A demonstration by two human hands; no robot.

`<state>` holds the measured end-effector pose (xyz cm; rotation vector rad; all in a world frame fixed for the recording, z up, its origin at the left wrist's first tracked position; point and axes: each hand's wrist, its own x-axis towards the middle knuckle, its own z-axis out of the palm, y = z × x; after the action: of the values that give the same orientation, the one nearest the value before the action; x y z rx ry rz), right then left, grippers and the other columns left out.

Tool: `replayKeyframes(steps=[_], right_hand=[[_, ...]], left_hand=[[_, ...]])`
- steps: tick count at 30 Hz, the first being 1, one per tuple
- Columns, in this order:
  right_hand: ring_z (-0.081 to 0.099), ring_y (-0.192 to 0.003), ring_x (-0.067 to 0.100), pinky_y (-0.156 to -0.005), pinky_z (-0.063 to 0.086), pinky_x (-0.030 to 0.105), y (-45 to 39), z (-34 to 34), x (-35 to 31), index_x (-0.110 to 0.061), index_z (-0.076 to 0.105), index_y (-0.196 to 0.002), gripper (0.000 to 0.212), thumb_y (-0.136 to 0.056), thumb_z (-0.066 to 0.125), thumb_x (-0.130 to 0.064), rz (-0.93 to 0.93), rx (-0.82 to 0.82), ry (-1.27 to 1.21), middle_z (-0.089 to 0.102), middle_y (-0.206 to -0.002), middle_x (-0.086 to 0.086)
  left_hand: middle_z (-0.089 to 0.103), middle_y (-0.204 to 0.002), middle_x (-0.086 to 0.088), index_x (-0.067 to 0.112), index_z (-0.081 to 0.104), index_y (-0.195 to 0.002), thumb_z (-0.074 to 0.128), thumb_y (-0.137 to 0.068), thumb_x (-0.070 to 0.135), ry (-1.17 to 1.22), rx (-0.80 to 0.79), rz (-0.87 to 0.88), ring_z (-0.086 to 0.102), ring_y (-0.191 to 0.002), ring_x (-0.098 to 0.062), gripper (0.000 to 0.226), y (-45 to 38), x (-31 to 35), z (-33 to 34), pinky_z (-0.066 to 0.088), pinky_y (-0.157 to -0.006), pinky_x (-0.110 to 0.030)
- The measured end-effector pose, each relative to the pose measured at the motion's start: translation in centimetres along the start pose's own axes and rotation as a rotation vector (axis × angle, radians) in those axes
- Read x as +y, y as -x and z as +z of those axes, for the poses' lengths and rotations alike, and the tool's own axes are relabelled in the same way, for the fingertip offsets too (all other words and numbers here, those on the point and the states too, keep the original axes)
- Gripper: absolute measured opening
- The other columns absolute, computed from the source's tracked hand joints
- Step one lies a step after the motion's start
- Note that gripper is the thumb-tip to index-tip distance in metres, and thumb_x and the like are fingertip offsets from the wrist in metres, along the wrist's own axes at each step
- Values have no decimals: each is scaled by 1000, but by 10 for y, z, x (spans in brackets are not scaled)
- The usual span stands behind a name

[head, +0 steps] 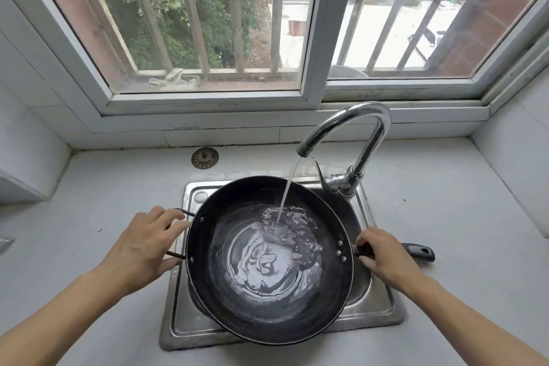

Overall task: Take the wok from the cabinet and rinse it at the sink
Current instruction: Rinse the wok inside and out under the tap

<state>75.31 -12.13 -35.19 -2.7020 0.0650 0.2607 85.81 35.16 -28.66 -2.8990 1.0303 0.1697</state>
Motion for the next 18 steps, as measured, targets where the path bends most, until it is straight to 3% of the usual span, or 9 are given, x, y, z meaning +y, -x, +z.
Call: replayKeyframes(steps=[4, 7, 12, 15, 18], right_hand=[[54, -84, 10, -79, 46, 27, -6, -11, -12, -30, 57, -87, 17, -80, 72, -25, -16, 9, -7, 55, -89, -13], [57, -85, 13, -80, 48, 29, -14, -23, -26, -24, 62, -90, 14, -81, 72, -22, -36, 101, -39, 59, -89, -9], [58, -98, 14, -93, 47, 30, -39, -44, -50, -17, 65, -110, 29, -83, 72, -23, -101, 216, -86, 64, -105, -3], [54, -106, 15, -98, 45, 33, -58, -51, -61, -18, 61, -119, 36, -84, 69, -26, -117, 236, -79, 61, -113, -2], [52, -111, 15, -102, 42, 32, -75, -54, -71, -19, 57, -124, 40, -85, 67, -27, -124, 251, -61, 58, -117, -2]], left_hand=[[63, -110, 5, 27, 63, -109, 91, -45, 54, -10, -24, -31, 57, -95, -22, 75, -2, 3, -8, 48, -68, -37], [61, -118, 6, 31, 62, -116, 85, -52, 58, 17, -51, -96, 50, -108, -20, 73, -2, 5, -16, 48, -75, -38], [34, -151, 8, 34, 37, -145, 75, -66, 56, 59, -133, -140, 28, -139, -19, 91, -8, 11, -29, 34, -104, -36], [21, -157, 9, 35, 24, -150, 73, -71, 50, 29, -172, -189, 17, -143, -18, 94, -12, 14, -31, 27, -110, -32], [20, -157, 8, 32, 22, -150, 72, -73, 44, -17, -203, -226, 17, -144, -18, 92, -16, 16, -29, 27, -110, -32]])
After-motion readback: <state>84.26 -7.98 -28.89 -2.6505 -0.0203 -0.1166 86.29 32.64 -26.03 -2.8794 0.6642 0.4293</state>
